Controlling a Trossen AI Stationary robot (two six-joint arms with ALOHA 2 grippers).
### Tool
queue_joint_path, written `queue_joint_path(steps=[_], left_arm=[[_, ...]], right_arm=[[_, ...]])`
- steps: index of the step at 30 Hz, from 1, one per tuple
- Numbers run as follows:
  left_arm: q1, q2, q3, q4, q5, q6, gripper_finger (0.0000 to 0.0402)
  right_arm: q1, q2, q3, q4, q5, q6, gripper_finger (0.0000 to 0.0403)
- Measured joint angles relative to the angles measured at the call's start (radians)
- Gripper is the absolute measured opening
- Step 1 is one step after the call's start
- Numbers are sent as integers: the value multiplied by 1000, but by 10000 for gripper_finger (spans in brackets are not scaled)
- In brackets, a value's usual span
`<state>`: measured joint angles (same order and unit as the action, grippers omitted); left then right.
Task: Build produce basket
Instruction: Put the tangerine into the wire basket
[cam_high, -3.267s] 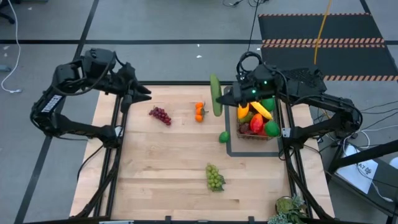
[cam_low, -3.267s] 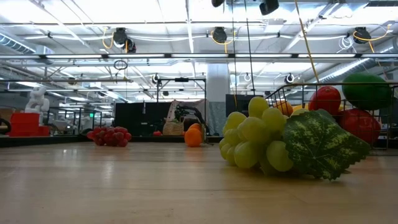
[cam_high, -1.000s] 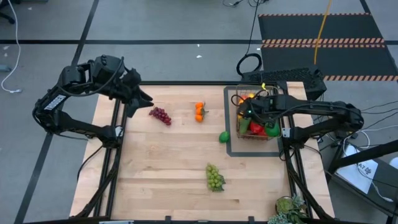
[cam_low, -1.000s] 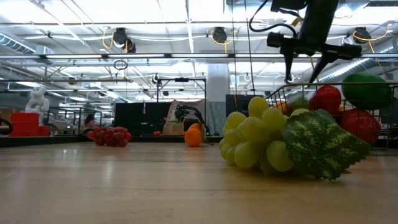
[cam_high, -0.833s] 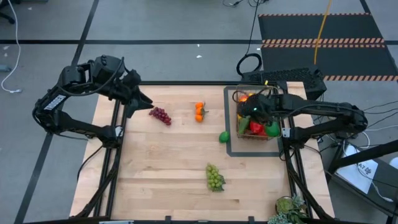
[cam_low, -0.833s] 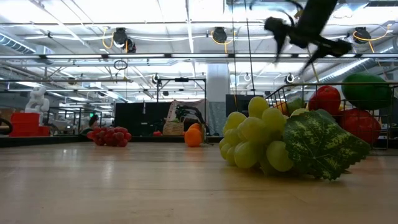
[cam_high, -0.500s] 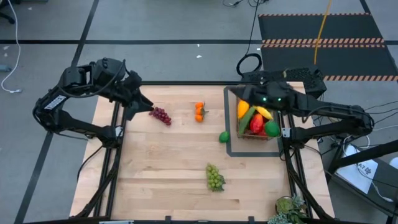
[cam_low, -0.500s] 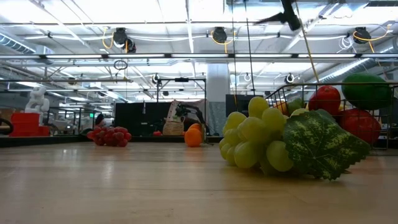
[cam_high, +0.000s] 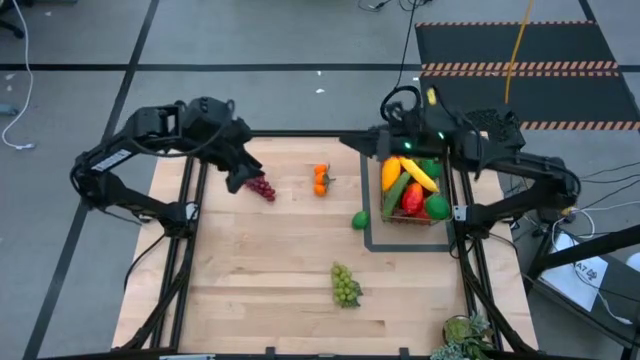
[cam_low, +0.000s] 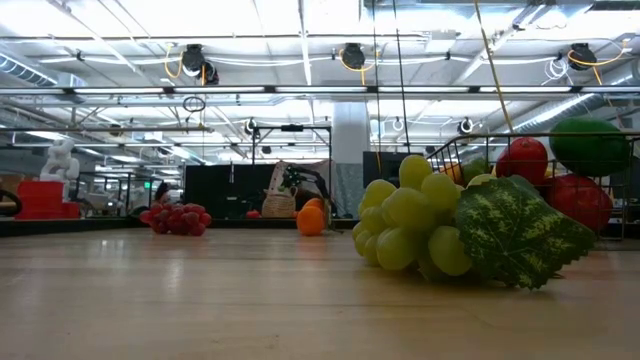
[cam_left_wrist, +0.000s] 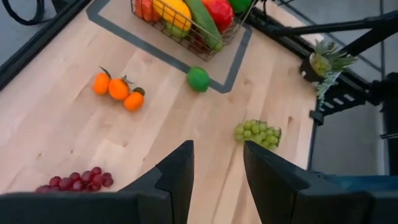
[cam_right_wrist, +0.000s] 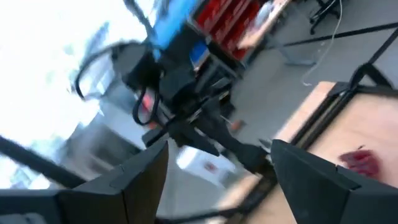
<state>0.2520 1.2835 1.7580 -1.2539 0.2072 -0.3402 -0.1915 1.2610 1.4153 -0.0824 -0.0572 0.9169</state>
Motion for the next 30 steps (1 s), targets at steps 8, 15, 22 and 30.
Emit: queue_joint_path(steps=[8, 15, 22, 30], left_arm=[[1, 72, 0, 26, -1, 17, 141], [11, 86, 0, 29, 0, -8, 141], [8, 80, 0, 28, 0, -94, 141], [-29, 80, 0, 28, -4, -196, 140]], right_arm=[[-58, 270, 460, -541, -222, -476, 276], [-83, 385, 529, -745, -407, -725, 276], [-84, 443, 529, -874, -354, -893, 276], [-117, 536, 529, -906, -201, -1249, 276]])
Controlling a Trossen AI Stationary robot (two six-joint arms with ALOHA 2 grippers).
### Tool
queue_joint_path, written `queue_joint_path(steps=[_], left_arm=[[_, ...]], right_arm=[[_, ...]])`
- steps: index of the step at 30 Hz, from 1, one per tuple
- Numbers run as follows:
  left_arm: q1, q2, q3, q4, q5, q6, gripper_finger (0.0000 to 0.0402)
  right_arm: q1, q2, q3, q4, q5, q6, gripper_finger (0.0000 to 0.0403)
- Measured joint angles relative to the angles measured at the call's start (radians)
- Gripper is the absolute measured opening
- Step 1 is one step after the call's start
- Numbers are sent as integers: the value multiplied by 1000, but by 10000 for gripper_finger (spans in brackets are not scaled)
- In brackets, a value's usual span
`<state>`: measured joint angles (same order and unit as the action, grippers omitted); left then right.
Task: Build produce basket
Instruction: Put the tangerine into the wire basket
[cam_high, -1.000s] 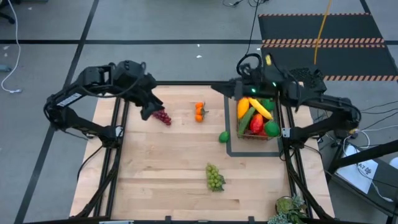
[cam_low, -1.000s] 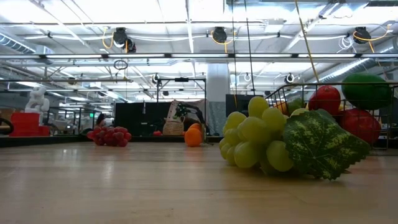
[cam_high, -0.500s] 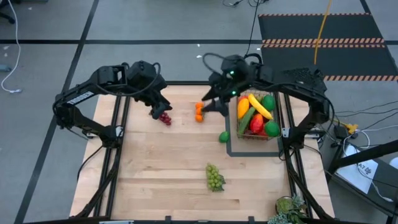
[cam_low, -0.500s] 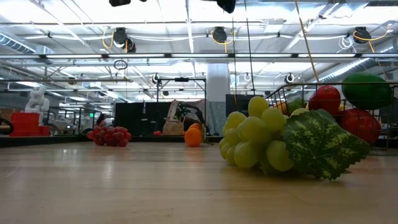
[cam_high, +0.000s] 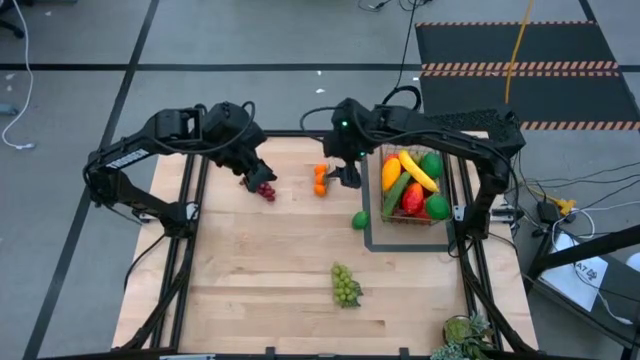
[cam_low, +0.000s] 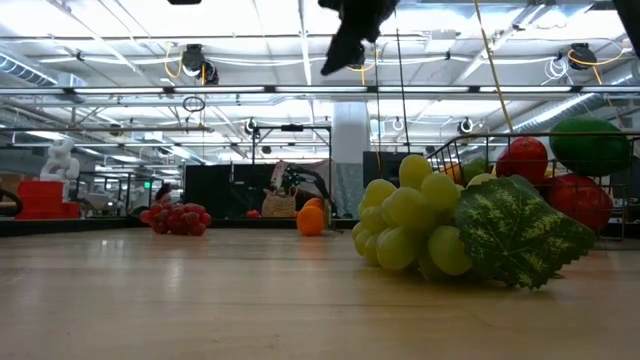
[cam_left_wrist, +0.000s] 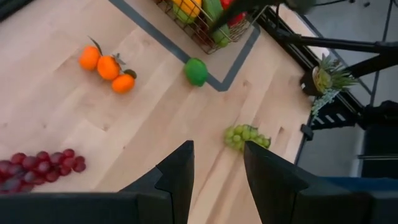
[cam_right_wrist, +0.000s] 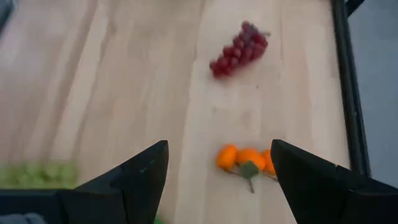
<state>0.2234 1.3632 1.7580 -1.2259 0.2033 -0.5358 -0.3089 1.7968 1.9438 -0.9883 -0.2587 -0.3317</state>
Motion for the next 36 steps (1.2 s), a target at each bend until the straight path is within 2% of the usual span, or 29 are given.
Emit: queue_joint_path(steps=[7, 11, 12, 15, 17, 26, 32, 36], left_arm=[[-62, 0, 0, 0, -25, -50, 140], [-97, 0, 0, 3, -104, -50, 141], [-103, 0, 0, 3, -124, -50, 141], [-115, 0, 0, 5, -156, -55, 141], [-120, 0, 0, 5, -159, -70, 141], [-130, 0, 0, 5, -160, -107, 141], [-130, 0, 0, 5, -160, -151, 140], [-130, 0, 0, 5, -161, -165, 141]], right_arm=[[12, 22, -12, -198, -4, -157, 276], [38, 20, -84, -180, -2, -203, 276], [40, 20, -109, -160, 23, -191, 276], [40, 18, -190, -53, 211, -109, 276], [27, 19, -255, 31, 258, -101, 276], [-38, 20, -526, 463, 253, -173, 269], [-78, 20, -661, 626, 152, -208, 245], [-95, 20, -726, 732, 125, -207, 233]])
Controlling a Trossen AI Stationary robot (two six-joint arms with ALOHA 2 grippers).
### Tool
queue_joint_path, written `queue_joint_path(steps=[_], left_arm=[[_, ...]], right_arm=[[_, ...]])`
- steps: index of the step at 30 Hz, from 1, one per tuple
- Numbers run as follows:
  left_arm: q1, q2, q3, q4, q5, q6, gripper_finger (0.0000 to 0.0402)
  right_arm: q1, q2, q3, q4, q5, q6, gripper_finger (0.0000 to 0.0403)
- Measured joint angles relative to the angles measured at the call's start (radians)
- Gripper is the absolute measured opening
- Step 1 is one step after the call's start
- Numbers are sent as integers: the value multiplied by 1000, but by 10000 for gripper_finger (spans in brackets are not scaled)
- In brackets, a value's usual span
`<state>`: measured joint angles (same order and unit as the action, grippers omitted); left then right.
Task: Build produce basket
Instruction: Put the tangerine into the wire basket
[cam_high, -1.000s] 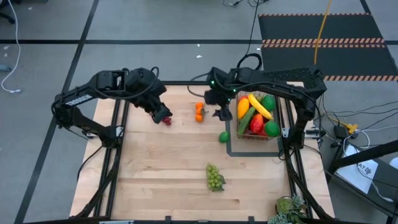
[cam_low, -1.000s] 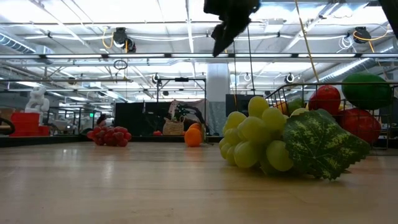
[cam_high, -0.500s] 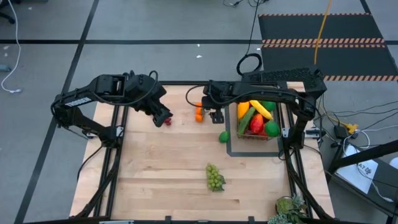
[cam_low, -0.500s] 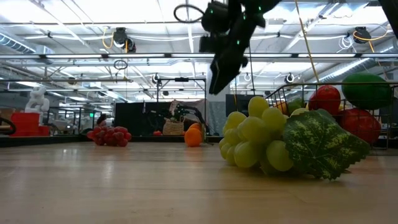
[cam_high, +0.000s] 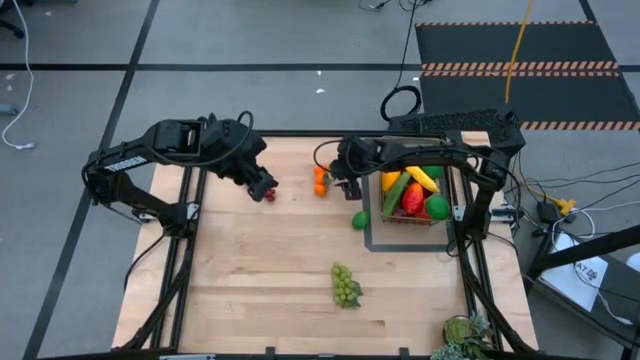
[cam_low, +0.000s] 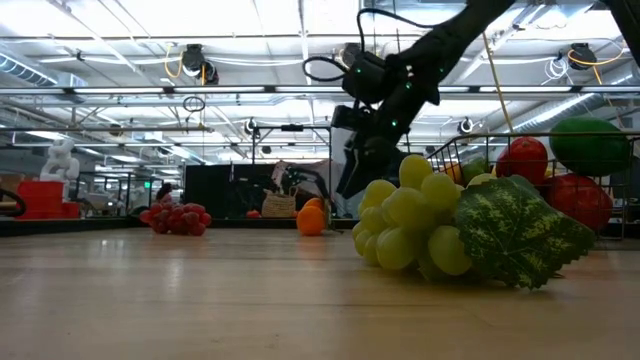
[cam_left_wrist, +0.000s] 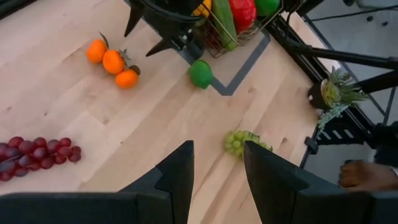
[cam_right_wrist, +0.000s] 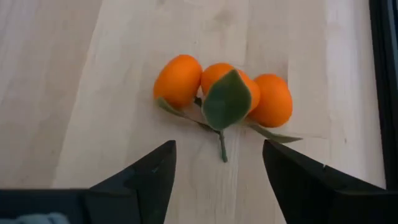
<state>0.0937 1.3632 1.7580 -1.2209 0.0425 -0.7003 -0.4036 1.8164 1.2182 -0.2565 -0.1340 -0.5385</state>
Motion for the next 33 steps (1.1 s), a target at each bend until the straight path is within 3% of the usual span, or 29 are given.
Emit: queue_joint_path(steps=[5, 22, 25, 33], left_arm=[[0, 0, 0, 3, -46, -28, 141], [0, 0, 0, 86, -96, -98, 141], [-8, 0, 0, 86, -96, -100, 141], [-47, 0, 0, 85, -73, -91, 141]], right_arm=[[-22, 6, -54, 134, -76, 25, 226], [-29, 159, -60, 220, -23, 160, 216], [-27, 160, -60, 216, -27, 156, 175], [-10, 160, -60, 182, -48, 187, 15]])
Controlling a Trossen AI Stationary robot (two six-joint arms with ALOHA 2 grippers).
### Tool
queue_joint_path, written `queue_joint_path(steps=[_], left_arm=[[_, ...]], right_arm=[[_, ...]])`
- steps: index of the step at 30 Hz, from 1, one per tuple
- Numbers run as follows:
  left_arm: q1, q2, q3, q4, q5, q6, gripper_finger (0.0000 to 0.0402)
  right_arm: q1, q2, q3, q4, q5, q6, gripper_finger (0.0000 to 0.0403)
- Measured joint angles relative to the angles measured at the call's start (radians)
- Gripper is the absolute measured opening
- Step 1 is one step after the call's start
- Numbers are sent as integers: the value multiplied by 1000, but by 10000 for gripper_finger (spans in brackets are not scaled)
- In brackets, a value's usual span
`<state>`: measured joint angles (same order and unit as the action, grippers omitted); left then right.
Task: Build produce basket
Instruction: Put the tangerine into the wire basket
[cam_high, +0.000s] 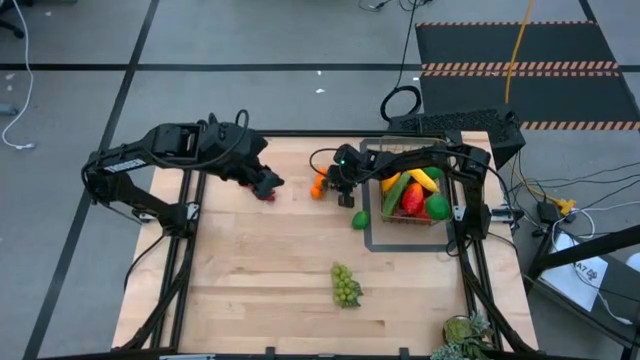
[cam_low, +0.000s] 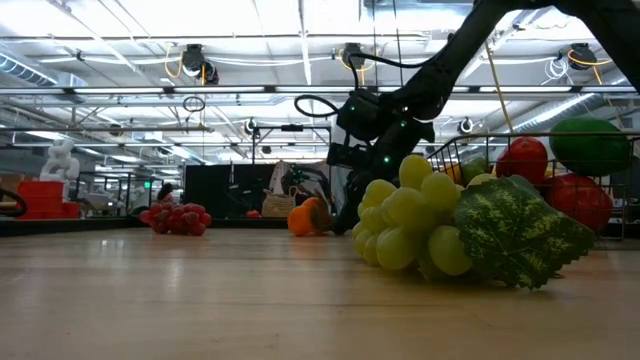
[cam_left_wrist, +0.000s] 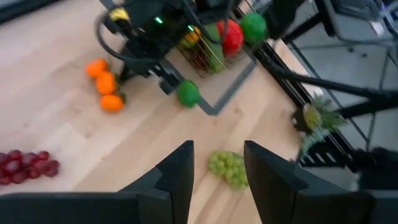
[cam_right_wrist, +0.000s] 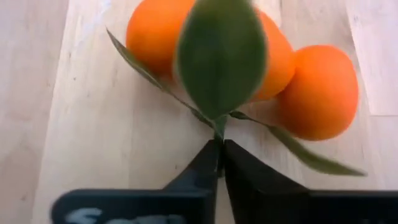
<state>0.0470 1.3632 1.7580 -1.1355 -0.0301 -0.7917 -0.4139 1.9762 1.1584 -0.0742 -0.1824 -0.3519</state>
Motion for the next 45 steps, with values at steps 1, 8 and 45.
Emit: queue_joint_path(steps=[1, 8, 45], left_arm=[[-8, 0, 0, 0, 11, 0, 141], [-81, 0, 0, -1, 57, 21, 141], [-172, 0, 0, 40, -33, 256, 141]], right_arm=[[5, -1, 0, 2, -2, 16, 9], [57, -96, -2, -28, 14, 183, 4], [572, -978, 0, 143, 60, 1590, 2]])
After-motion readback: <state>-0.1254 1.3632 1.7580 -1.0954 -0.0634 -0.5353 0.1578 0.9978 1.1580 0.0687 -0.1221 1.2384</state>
